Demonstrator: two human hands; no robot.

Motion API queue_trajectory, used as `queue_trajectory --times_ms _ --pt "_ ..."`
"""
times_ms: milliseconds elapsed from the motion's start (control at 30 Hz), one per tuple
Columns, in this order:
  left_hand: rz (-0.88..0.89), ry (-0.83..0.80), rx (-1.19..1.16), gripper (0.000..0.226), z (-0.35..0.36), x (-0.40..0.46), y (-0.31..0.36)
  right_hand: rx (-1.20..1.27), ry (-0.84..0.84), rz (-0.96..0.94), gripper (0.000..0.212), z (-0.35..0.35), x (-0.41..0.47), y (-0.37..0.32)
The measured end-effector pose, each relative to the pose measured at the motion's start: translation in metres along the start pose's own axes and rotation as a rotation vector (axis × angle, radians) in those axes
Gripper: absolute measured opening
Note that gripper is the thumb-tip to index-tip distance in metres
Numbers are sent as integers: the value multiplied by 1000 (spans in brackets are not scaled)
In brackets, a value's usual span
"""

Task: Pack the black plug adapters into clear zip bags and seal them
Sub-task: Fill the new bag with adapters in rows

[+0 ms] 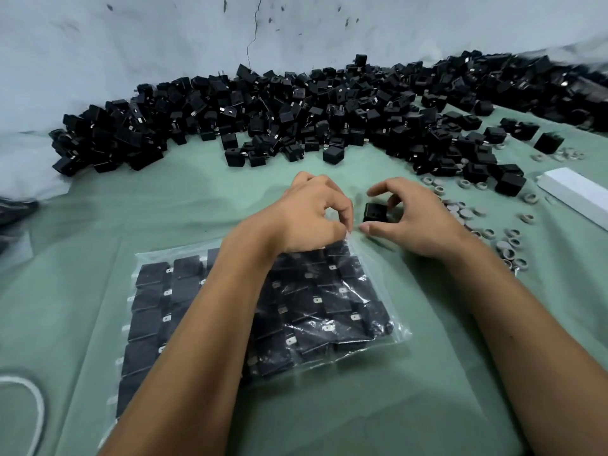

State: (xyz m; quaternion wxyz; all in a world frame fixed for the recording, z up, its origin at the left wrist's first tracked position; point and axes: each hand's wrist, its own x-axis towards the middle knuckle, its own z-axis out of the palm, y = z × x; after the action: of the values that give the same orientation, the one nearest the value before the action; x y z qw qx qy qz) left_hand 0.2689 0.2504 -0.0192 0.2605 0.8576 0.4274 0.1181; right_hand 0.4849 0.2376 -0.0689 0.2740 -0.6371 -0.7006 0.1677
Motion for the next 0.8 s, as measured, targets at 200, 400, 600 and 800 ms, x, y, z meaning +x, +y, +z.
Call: queue_trajectory --times_ms 200,400,600,800 --pt "18 -43 -54 22 -8 -5 -1 202 -299 -38 56 -24 -6 11" --pt "58 -103 -50 21 -18 -8 -12 317 -260 -26 35 -24 -6 13" --pt "108 -25 -149 16 -19 -11 -9 564 -434 -130 49 -20 -11 -2" --pt "147 11 -168 13 -25 -15 -4 718 -516 -178 55 -11 -12 -13"
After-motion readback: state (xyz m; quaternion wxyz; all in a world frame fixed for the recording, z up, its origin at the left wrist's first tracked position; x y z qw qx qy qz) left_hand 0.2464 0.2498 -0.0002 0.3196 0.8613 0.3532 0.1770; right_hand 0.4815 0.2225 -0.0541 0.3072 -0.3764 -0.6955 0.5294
